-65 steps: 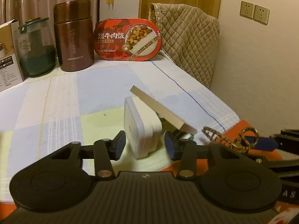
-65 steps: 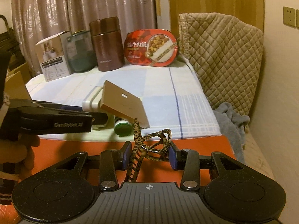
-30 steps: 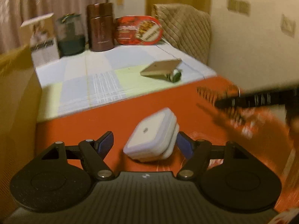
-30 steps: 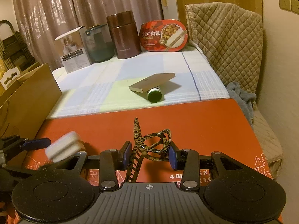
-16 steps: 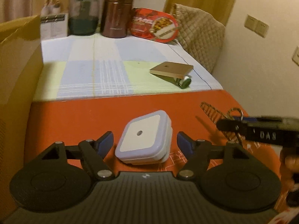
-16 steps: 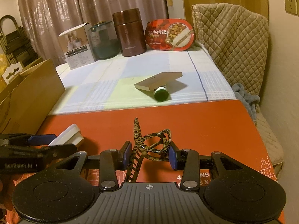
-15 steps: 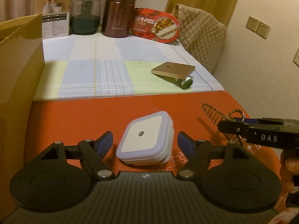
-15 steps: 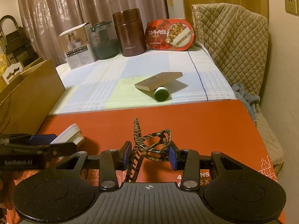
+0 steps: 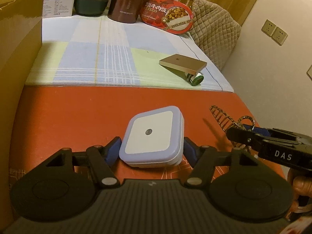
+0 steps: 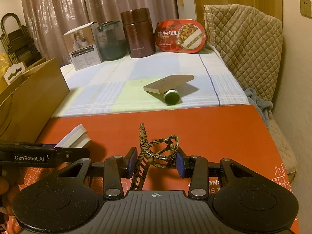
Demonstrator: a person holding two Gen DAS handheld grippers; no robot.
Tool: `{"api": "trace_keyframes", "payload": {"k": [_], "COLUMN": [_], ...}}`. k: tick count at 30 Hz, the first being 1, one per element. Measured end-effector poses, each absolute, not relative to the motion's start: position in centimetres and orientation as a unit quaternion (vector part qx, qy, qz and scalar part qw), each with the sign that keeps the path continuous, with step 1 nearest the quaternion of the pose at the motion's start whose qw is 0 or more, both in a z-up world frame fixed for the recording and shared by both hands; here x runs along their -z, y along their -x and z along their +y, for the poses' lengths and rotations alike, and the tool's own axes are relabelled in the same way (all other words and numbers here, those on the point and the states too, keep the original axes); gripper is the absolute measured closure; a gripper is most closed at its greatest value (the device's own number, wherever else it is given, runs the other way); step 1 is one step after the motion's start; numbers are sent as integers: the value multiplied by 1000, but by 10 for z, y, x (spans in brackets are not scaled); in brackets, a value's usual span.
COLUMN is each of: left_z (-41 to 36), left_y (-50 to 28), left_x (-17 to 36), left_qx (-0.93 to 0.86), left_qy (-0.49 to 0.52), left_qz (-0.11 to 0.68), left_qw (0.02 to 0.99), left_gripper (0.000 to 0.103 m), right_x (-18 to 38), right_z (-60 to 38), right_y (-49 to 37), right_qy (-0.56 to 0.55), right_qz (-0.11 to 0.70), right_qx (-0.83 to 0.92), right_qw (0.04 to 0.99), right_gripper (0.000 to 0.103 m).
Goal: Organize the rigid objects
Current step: 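Lift the night light and lanyard off the mat with both tools, then carry the night light and lanyard over the cardboard box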
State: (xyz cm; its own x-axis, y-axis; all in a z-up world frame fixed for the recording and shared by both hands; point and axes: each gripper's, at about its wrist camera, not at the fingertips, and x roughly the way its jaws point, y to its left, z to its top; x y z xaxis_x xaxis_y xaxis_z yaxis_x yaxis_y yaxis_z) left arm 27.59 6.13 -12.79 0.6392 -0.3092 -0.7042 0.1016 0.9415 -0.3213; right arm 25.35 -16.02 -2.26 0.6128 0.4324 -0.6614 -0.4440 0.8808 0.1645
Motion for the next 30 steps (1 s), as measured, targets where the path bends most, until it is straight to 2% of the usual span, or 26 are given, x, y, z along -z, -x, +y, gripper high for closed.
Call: {"api": "trace_keyframes", "payload": {"k": [13, 30], "left_z": [54, 79], "left_y": [-258, -207], "left_x": [99, 6], "left_qx": [118, 88], "left_qy": [108, 91], "left_qz": [391, 333], "left_qw": [907, 934], "left_gripper": [41, 41], "right_x": [-9, -104], "right_z": [-164, -140], "right_y": [-234, -195], "right_qy": [15, 45], "right_qz": [347, 292], "right_qx": [-246, -269], "right_qw": [905, 917], "right_gripper": [65, 65]}}
